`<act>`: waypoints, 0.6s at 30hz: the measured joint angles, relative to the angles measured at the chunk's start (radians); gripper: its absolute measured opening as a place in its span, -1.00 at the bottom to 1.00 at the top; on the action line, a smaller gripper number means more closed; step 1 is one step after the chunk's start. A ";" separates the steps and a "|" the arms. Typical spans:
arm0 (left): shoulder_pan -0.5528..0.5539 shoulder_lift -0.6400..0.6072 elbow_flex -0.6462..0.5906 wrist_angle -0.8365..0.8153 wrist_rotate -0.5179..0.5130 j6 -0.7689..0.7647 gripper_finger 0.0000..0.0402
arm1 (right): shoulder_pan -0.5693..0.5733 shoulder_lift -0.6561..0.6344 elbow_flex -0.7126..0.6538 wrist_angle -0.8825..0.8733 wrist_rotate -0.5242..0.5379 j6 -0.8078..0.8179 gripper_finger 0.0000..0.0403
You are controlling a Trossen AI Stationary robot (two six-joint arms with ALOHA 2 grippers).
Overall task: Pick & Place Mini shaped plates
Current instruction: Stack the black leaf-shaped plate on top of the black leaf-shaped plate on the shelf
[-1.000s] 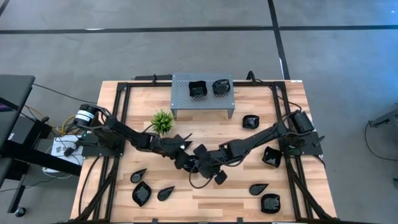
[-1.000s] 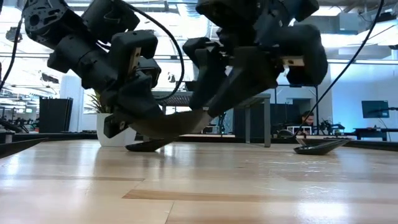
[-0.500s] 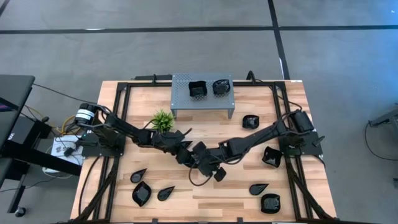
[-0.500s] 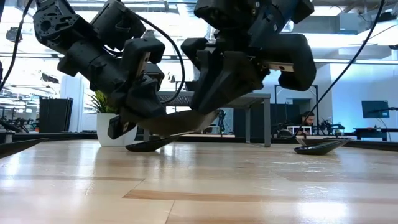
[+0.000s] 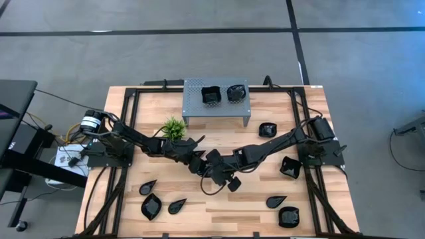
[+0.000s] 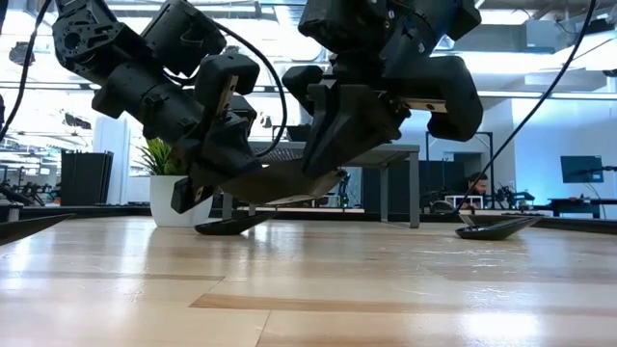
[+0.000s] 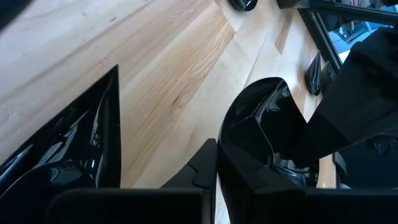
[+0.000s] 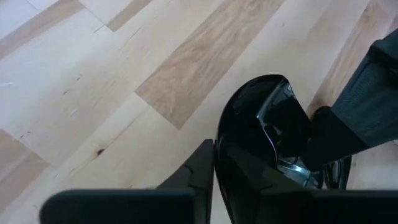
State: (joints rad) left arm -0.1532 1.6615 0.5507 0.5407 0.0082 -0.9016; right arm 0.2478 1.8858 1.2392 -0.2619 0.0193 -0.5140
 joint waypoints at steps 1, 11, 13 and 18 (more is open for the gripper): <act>0.000 0.000 0.000 0.000 0.000 0.000 -0.92 | 0.000 0.000 0.000 0.000 0.000 0.000 -0.87; 0.011 0.000 0.000 0.010 -0.055 -0.029 -0.91 | -0.002 0.000 0.000 -0.041 0.011 0.037 -0.98; 0.012 0.000 0.000 0.010 -0.053 -0.030 -0.90 | -0.002 0.000 0.000 -0.049 0.013 0.042 -0.98; 0.013 0.000 0.000 0.009 -0.057 -0.023 -0.76 | -0.002 0.000 0.000 -0.042 0.011 0.044 -0.99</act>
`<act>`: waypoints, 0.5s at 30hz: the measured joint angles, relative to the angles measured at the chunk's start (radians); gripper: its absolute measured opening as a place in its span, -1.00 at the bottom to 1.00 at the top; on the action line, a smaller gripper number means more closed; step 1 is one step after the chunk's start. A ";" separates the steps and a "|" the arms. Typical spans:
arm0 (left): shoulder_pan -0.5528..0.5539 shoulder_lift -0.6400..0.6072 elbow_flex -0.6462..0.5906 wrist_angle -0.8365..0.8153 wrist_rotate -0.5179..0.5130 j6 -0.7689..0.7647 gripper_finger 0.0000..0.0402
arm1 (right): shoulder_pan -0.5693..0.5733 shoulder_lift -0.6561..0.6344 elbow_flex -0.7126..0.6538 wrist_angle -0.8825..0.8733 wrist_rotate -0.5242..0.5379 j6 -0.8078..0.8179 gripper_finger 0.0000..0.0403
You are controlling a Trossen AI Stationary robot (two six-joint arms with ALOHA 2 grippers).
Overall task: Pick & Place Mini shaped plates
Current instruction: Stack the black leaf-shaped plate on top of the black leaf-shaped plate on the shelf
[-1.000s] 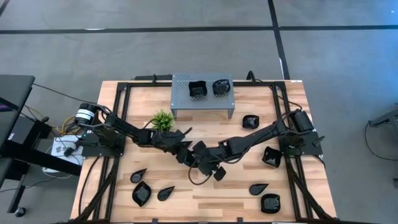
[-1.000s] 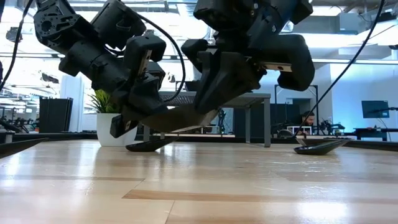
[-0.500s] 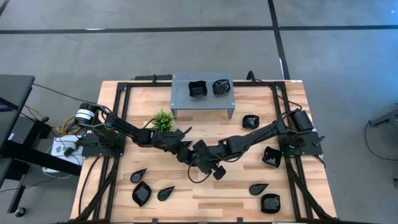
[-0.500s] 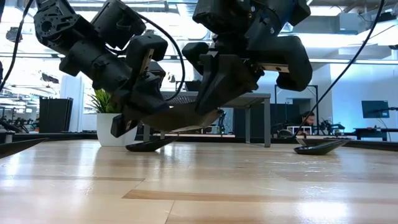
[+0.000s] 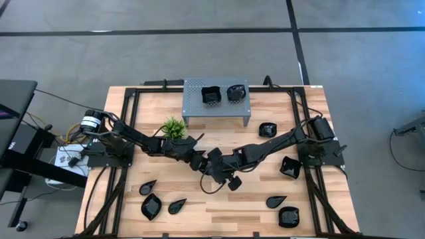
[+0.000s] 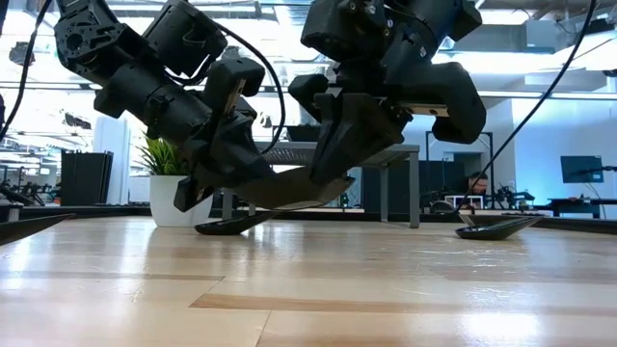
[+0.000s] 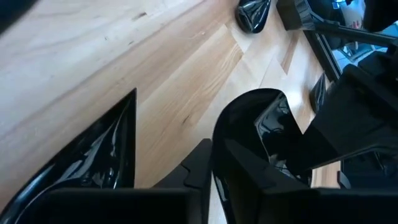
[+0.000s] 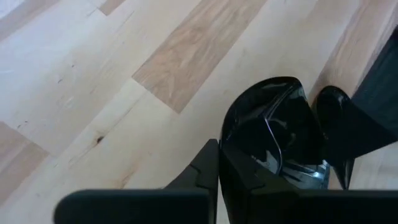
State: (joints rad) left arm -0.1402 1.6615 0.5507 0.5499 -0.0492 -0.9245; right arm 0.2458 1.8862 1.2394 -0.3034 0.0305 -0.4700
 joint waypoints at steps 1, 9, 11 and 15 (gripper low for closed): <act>0.000 0.000 0.000 0.000 0.000 0.000 -0.73 | -0.002 0.000 0.000 0.000 0.000 -0.001 -0.99; 0.000 0.000 0.000 0.006 -0.002 0.063 -0.48 | -0.008 -0.015 0.003 -0.089 -0.001 0.083 -0.99; -0.001 0.000 0.000 0.011 -0.002 0.079 -0.46 | 0.003 -0.047 0.016 -0.165 -0.001 0.139 -0.98; 0.003 0.000 0.000 0.032 -0.002 0.082 -0.45 | 0.028 -0.164 0.029 -0.310 0.067 0.173 -0.99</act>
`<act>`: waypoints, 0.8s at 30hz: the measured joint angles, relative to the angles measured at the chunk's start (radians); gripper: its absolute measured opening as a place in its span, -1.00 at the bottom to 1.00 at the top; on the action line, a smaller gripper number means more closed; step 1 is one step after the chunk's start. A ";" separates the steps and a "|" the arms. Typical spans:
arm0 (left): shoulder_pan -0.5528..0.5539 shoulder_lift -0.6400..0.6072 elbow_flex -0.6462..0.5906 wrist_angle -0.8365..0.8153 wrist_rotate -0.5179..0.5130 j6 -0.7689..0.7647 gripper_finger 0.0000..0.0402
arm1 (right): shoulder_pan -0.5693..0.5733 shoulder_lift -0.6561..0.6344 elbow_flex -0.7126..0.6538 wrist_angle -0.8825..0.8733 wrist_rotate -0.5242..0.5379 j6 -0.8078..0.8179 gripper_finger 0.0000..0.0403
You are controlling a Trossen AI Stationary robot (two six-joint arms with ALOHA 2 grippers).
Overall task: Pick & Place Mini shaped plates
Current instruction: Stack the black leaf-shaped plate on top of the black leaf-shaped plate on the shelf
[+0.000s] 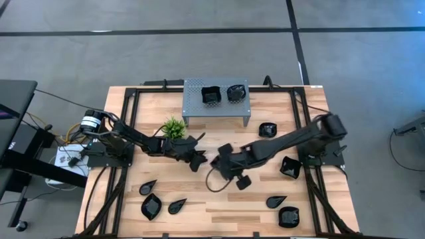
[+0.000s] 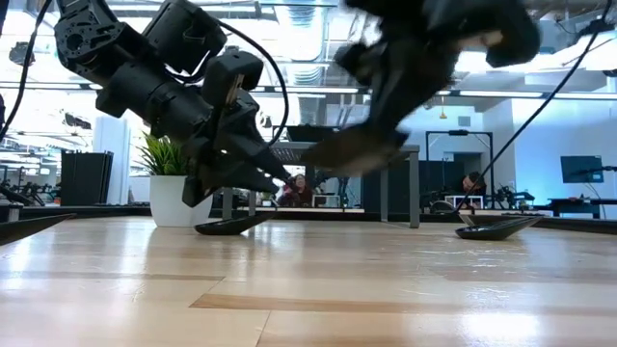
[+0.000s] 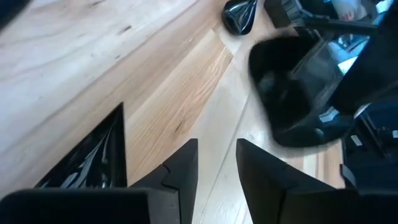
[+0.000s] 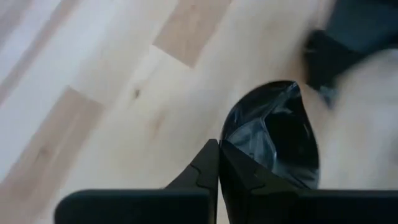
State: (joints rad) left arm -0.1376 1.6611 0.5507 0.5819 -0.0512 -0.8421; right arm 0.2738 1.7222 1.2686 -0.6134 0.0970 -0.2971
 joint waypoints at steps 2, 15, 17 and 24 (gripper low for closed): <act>0.005 0.000 0.000 0.012 0.000 0.000 -0.46 | 0.007 -0.074 0.000 -0.058 0.093 -0.021 -0.99; 0.048 0.000 0.000 0.043 0.001 0.085 -0.47 | -0.421 -0.529 -0.154 -0.098 0.209 -0.555 -1.00; 0.058 0.000 0.000 0.050 0.011 0.086 -0.47 | -0.523 -0.544 -0.186 -0.073 0.132 -0.663 -1.00; 0.090 0.000 0.000 0.057 0.030 0.086 -0.47 | -0.724 -0.492 -0.220 0.014 -0.055 -1.173 -1.00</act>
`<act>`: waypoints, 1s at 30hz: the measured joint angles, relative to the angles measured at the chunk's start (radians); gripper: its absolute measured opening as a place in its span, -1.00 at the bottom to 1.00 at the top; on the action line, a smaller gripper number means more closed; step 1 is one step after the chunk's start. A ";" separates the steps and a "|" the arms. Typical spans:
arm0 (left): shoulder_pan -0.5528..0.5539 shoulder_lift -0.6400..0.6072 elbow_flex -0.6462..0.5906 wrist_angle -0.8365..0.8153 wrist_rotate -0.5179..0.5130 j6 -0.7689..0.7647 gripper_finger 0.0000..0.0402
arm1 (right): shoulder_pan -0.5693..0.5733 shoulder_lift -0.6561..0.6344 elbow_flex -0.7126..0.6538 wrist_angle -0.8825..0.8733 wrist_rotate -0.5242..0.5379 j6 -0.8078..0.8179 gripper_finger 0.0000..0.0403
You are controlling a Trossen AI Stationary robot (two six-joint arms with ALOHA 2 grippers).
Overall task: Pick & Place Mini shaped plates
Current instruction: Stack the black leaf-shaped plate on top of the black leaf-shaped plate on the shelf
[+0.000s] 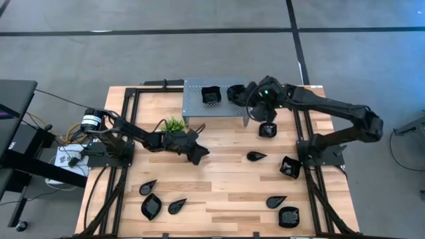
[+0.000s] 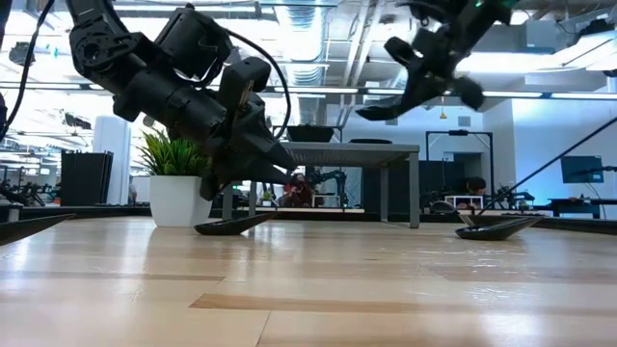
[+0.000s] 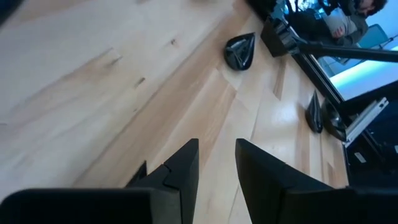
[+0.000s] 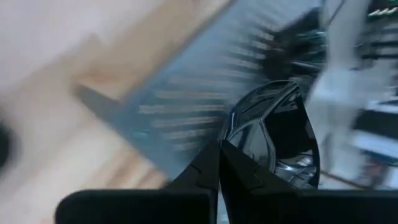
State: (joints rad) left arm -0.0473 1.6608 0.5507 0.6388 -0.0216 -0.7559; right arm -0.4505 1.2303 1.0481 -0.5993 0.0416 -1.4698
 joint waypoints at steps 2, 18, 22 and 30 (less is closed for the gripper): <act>0.003 0.000 0.000 0.003 0.000 0.000 -0.47 | -0.029 0.023 0.000 0.077 -0.020 -0.035 -1.00; 0.004 0.000 0.000 0.013 0.000 0.000 -0.47 | -0.177 0.125 0.001 0.086 -0.199 -0.179 -0.99; 0.004 0.000 0.000 0.014 0.000 0.000 -0.47 | -0.176 0.126 0.001 0.088 -0.202 -0.130 -0.96; 0.004 0.000 0.000 0.015 0.000 0.000 -0.47 | -0.178 0.126 0.001 0.085 -0.201 0.055 -0.95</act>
State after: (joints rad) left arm -0.0437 1.6608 0.5507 0.6536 -0.0212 -0.7559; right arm -0.6288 1.3563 1.0489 -0.5143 -0.1593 -1.4148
